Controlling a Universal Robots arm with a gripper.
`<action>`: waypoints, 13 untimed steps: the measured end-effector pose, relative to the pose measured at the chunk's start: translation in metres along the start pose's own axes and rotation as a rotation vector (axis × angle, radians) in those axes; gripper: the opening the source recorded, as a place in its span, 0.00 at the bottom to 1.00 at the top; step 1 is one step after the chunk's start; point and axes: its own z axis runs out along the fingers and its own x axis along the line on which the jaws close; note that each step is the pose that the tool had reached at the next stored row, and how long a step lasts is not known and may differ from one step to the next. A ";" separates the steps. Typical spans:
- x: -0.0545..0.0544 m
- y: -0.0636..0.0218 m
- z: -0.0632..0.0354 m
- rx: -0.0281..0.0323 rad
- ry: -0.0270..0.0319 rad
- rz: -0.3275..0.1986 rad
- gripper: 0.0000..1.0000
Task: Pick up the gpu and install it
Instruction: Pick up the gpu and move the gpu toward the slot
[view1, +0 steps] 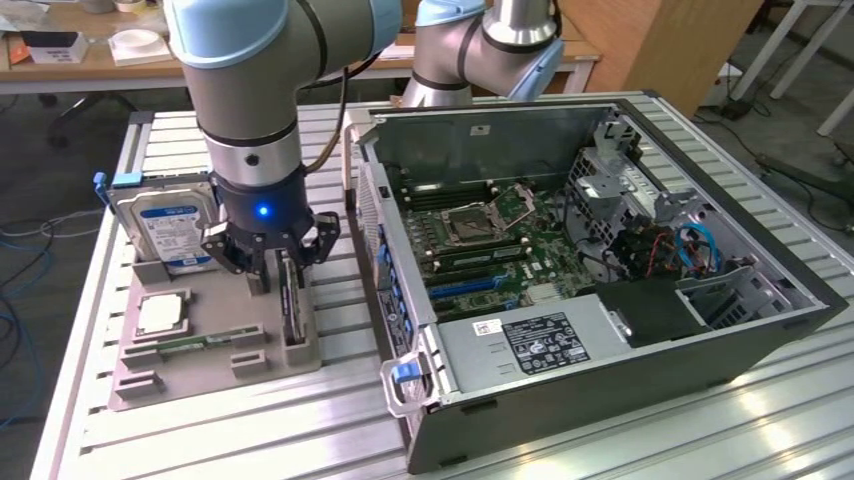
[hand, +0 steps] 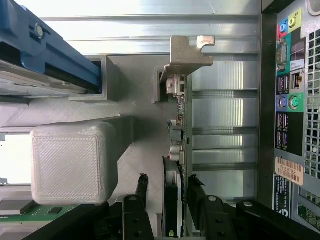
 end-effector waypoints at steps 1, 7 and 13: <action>0.000 0.0000 0.0000 0.0000 0.0000 0.000 0.44; 0.000 0.0000 0.0001 -0.0001 -0.0001 0.000 0.44; 0.000 -0.0038 0.0000 0.0000 -0.0001 0.000 0.44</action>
